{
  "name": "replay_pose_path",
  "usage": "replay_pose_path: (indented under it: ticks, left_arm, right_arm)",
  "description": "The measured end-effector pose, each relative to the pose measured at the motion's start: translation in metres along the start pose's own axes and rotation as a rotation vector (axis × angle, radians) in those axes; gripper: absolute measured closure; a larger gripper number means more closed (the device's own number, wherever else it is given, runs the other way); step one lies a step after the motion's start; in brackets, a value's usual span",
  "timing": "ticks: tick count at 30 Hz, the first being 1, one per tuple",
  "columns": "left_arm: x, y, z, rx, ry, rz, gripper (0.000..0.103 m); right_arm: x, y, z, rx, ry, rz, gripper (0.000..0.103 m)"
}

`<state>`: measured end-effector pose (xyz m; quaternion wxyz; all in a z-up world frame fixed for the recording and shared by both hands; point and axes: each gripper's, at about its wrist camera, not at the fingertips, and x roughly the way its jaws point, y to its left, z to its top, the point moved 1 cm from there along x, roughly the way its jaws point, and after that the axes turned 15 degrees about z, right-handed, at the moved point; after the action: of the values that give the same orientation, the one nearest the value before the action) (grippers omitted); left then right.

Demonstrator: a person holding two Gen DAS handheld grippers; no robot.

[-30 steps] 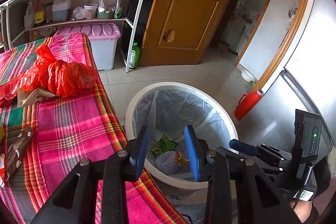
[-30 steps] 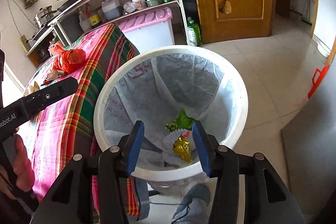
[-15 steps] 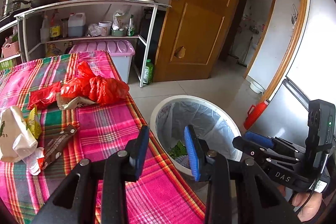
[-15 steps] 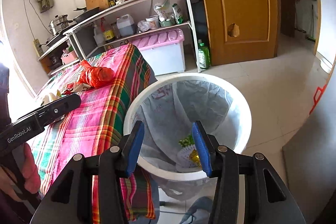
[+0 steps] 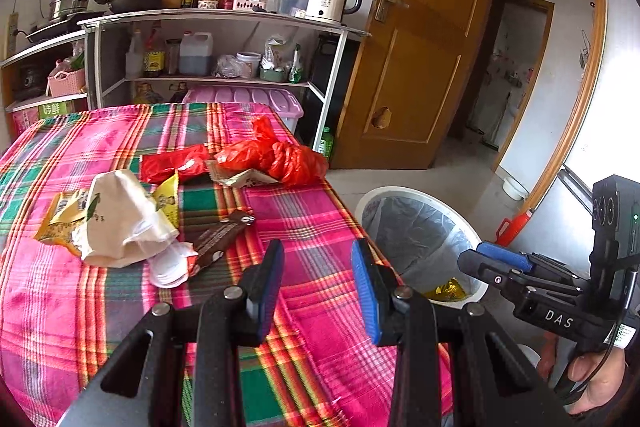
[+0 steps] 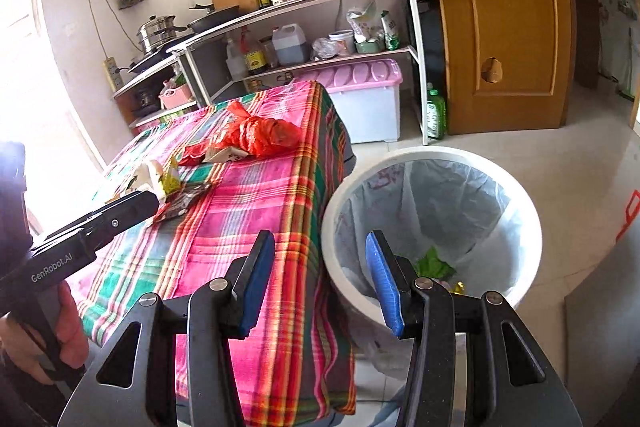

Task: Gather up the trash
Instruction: 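Move both open tools back over the table, then grasp the second clear plastic cup with the left tool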

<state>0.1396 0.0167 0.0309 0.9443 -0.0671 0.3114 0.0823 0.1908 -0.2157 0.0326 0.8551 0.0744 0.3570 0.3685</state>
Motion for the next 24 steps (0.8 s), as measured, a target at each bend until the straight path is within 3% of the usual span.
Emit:
replay_pose_path:
  ticks: [10,24]
  left_arm:
    - [-0.006,0.055,-0.012,-0.079,0.001,0.091,0.057]
    - [0.033,0.088,-0.012,-0.163,0.097,0.138,0.057]
  right_arm:
    - [0.021,0.024,-0.004,-0.015,0.054,0.044,0.054]
    - [0.054,0.045,0.005,-0.061,0.103,0.081,0.054]
